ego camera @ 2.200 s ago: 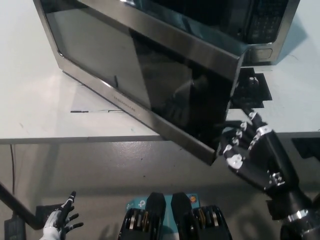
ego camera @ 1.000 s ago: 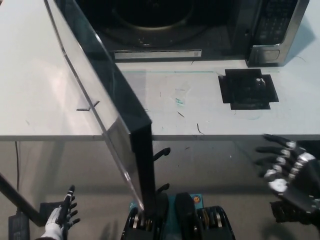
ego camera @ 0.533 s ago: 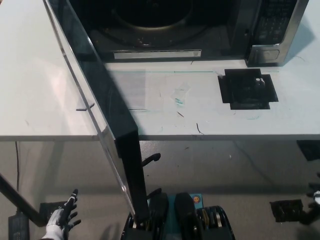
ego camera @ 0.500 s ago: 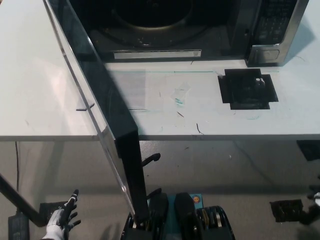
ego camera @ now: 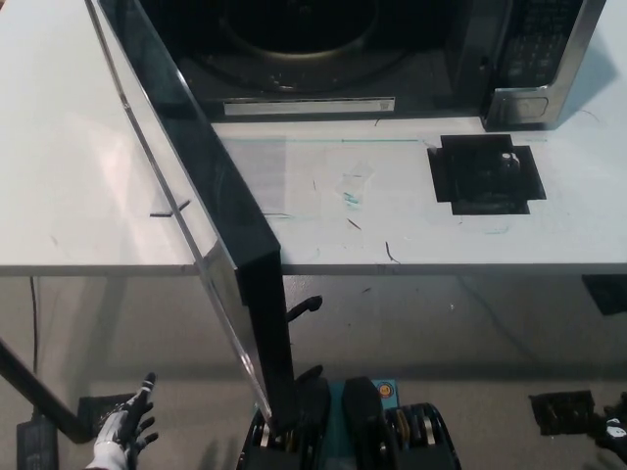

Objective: A microwave is kept infront of the robot with its door slightly ajar. The robot uses its right hand to push the door towards the left to open it.

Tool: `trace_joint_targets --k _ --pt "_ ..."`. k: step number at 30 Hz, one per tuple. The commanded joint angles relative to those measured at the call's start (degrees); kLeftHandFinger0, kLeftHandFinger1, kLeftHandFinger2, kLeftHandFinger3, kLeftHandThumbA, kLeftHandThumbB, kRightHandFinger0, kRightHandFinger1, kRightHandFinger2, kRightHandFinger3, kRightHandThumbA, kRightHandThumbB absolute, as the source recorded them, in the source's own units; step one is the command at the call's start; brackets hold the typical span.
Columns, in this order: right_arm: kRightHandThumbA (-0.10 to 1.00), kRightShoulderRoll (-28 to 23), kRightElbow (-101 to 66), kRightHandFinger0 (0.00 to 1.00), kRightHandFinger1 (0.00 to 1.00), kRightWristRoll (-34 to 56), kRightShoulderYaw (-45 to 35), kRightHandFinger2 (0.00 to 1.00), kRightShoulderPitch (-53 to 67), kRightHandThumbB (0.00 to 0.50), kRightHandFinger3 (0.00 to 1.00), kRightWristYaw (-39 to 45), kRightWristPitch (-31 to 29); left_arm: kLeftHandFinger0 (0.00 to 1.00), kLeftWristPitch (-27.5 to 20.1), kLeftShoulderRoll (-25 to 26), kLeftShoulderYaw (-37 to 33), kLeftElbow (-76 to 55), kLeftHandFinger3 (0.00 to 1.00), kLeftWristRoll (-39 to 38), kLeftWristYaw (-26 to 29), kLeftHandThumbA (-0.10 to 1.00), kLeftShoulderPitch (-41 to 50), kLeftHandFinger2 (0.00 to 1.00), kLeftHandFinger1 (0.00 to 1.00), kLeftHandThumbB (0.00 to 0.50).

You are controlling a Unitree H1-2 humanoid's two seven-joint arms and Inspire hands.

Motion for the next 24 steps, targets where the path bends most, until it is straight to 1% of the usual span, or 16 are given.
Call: trace_joint_targets --k 1,5,6,8,10,11,12,13,14,15,17,18,21,22,23,24 --pt "0.47 0.1 0.7 0.33 0.44 -1.4 0.3 0.53 -1.5 0.24 0.73 -1.7 -5.5 1.0 -1.6 0.7 0.2 -0.6 0.94 0.1 0.9 0.8 -1.4 1.0 1.0 0.082" --pt "0.48 0.4 0.3 0.34 0.46 -1.6 0.8 0.54 -1.4 0.238 0.73 -1.8 -5.7 1.0 -0.7 0.8 -0.2 -0.6 0.94 0.8 1.5 0.82 -1.6 1.0 1.0 0.096" --pt "0.49 0.4 0.0 0.35 0.46 -1.7 1.0 0.56 -1.4 0.249 0.72 -1.8 -5.7 1.0 -1.4 0.7 0.1 -0.3 1.0 0.2 1.0 0.81 -1.7 1.0 1.0 0.095" --pt "0.49 0.5 -0.7 0.35 0.45 -1.3 0.9 0.54 -1.3 0.242 0.72 -1.3 -5.7 1.0 -0.6 0.8 -0.3 -0.9 1.0 0.8 1.3 0.83 -1.5 1.0 1.0 0.109" --pt "0.48 0.6 -1.1 0.36 0.45 -0.8 0.7 0.53 -1.2 0.25 0.71 -1.1 -5.6 1.0 -0.7 0.3 1.0 -2.0 0.98 -1.0 0.6 0.76 -1.1 1.0 1.0 0.098" --pt "0.49 0.6 -1.3 0.35 0.45 -1.1 0.7 0.54 -1.1 0.25 0.71 -1.2 -5.6 1.0 -1.0 1.0 -1.4 -1.4 1.0 2.0 1.1 0.89 -1.2 1.0 1.0 0.101" --pt "0.49 0.7 -1.7 0.36 0.46 -0.9 0.6 0.55 -1.0 0.24 0.71 -1.2 -5.3 0.96 -1.1 0.3 1.0 -1.3 0.93 -0.9 0.9 0.79 -1.3 1.0 1.0 0.106" --pt "0.49 0.7 -2.0 0.36 0.46 -0.9 0.6 0.56 -0.9 0.228 0.72 -1.3 -5.2 0.91 -1.1 0.2 1.4 -1.1 0.92 -1.5 0.6 0.74 -1.4 1.0 0.97 0.105" --pt "0.48 0.7 -2.1 0.36 0.46 -0.9 0.6 0.56 -0.9 0.226 0.73 -1.3 -5.1 0.89 -1.1 0.1 1.5 -1.0 0.91 -1.6 0.5 0.74 -1.4 1.0 0.96 0.101" --pt "0.48 0.9 -1.1 0.35 0.46 -1.1 0.7 0.56 -1.3 0.23 0.71 -1.4 -5.7 0.88 -0.8 1.0 0.2 -0.5 0.91 0.4 1.1 0.8 -1.8 1.0 0.97 0.103" --pt "0.47 0.8 -1.3 0.34 0.45 -1.2 0.8 0.53 -1.3 0.222 0.68 -1.4 -5.8 0.95 -1.3 1.1 0.0 -0.3 0.93 0.5 0.9 0.83 -1.9 1.0 1.0 0.106" --pt "0.46 0.9 -1.7 0.35 0.45 -1.0 0.8 0.53 -1.2 0.218 0.69 -1.3 -5.3 1.0 -1.7 1.0 0.1 -0.8 0.98 0.2 0.3 0.82 -1.5 1.0 1.0 0.092" --pt "0.46 0.9 -1.7 0.36 0.46 -1.4 0.8 0.53 -1.4 0.221 0.68 -1.8 -4.8 1.0 -1.1 1.3 -0.7 -1.4 1.0 1.0 0.6 0.86 -1.5 1.0 1.0 0.089" --pt "0.46 1.2 -2.8 0.38 0.46 -1.6 0.9 0.53 -1.3 0.226 0.69 -2.2 -3.7 0.97 -0.7 0.7 1.0 -1.3 0.98 -1.1 0.2 0.78 -1.6 1.0 1.0 0.098" --pt "0.46 1.2 -2.6 0.38 0.46 -1.6 1.0 0.53 -1.3 0.227 0.69 -2.1 -4.0 0.95 -1.0 0.7 1.0 -0.9 0.92 -1.0 0.3 0.78 -1.7 1.0 1.0 0.105" --pt "0.46 1.2 -2.6 0.38 0.46 -1.6 1.0 0.52 -1.3 0.226 0.69 -2.1 -4.1 0.96 -1.1 0.7 1.0 -0.9 0.92 -1.0 0.3 0.78 -1.7 1.0 1.0 0.106"
